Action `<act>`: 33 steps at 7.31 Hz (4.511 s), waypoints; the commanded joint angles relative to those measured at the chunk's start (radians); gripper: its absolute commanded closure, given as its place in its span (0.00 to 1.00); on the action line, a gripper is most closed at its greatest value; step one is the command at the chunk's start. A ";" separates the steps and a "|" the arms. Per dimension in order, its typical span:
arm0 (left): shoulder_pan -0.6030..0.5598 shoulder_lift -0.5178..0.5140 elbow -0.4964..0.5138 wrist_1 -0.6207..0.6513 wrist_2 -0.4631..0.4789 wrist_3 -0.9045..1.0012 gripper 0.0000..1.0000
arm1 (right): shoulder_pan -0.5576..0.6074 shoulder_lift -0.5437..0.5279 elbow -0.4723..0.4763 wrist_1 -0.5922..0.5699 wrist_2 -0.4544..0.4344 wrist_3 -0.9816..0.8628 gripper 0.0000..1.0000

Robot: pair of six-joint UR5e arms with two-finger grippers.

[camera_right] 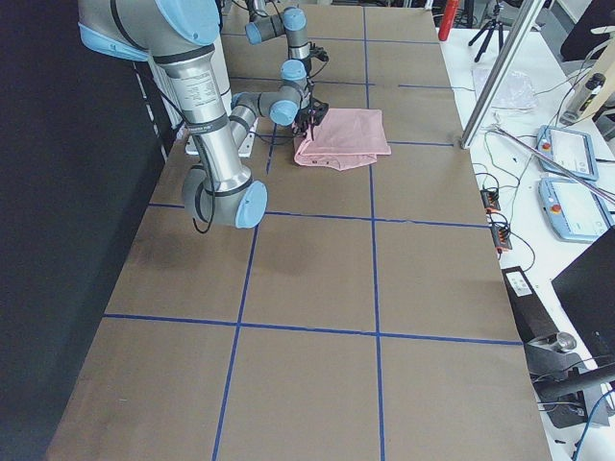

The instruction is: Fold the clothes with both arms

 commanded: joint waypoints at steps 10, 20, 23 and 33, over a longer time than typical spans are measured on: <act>-0.387 -0.249 0.625 -0.405 -0.009 0.227 0.00 | 0.345 0.354 -0.744 0.347 -0.002 -0.090 0.00; -0.792 0.207 0.323 -0.393 -0.345 1.185 0.00 | 0.811 -0.132 -0.448 0.094 0.325 -1.330 0.00; -0.987 0.222 0.224 -0.038 -0.428 1.640 0.00 | 0.979 -0.282 -0.413 0.093 0.653 -1.516 0.00; -1.125 0.458 0.353 -0.040 -0.658 2.084 0.00 | 1.106 -0.568 -0.143 -0.228 0.601 -1.712 0.00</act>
